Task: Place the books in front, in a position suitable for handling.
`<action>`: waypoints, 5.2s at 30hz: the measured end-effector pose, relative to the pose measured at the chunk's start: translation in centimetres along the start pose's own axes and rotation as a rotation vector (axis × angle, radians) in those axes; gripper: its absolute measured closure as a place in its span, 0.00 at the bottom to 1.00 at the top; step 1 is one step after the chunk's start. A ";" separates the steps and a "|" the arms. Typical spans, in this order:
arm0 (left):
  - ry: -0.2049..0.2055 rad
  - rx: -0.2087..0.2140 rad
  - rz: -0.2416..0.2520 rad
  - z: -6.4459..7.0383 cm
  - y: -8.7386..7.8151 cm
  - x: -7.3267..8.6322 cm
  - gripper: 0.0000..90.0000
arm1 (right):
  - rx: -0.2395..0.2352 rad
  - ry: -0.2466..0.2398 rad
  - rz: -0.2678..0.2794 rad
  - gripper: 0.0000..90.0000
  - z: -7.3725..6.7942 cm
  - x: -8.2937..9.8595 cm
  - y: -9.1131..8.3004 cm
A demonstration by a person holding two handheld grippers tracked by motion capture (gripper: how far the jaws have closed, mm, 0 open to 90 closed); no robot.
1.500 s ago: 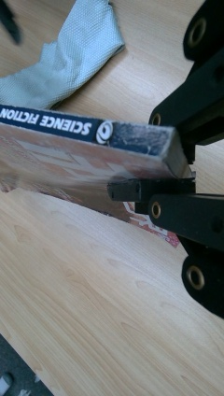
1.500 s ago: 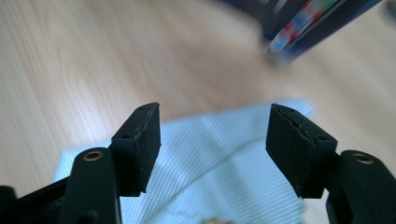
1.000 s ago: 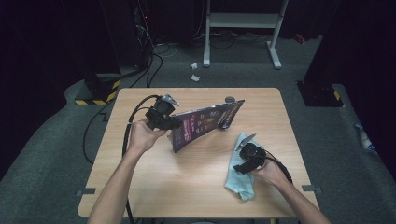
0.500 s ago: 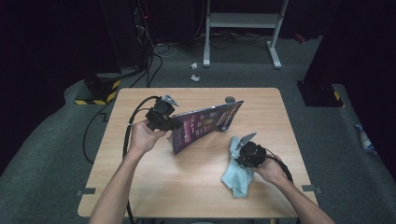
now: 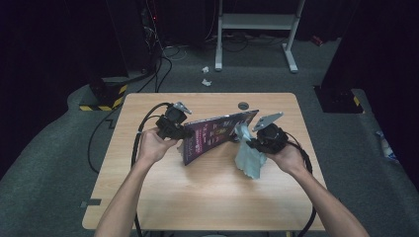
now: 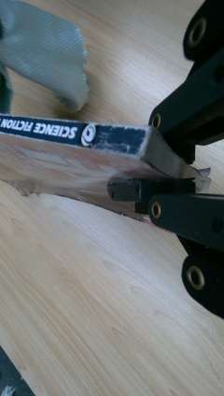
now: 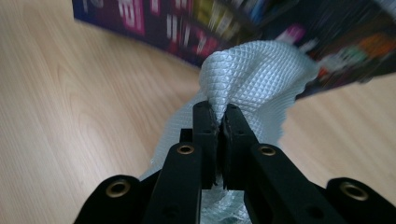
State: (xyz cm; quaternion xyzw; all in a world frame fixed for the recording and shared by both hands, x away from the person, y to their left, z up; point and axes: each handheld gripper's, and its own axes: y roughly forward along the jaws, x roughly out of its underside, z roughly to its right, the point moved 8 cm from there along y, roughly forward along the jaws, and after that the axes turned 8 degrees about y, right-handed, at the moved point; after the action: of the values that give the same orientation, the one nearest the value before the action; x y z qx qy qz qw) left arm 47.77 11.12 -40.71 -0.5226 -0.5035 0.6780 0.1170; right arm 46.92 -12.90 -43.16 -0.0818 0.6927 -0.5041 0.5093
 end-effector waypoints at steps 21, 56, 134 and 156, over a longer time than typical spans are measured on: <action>0.030 0.029 -0.009 1.0 0.0 -0.8 0.93 | 0.087 0.044 0.082 0.95 0.7 -8.4 -1.8; 0.081 0.037 -0.007 2.3 0.4 -2.9 0.93 | 0.007 0.104 0.085 0.95 -0.3 -10.2 -1.4; 0.096 0.059 0.023 2.9 0.1 -2.9 0.93 | -0.071 0.147 0.133 0.95 -1.4 -10.1 -1.7; 0.076 0.055 0.035 2.5 -0.9 -2.2 0.93 | -0.058 0.163 0.119 0.95 -0.2 -9.6 -1.4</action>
State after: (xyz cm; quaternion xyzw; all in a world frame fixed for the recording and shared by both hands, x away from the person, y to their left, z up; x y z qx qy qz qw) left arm 46.27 8.62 -38.79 -0.5534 -0.4707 0.6730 0.1385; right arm 50.71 -7.44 -36.04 -0.0140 0.7496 -0.4579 0.4778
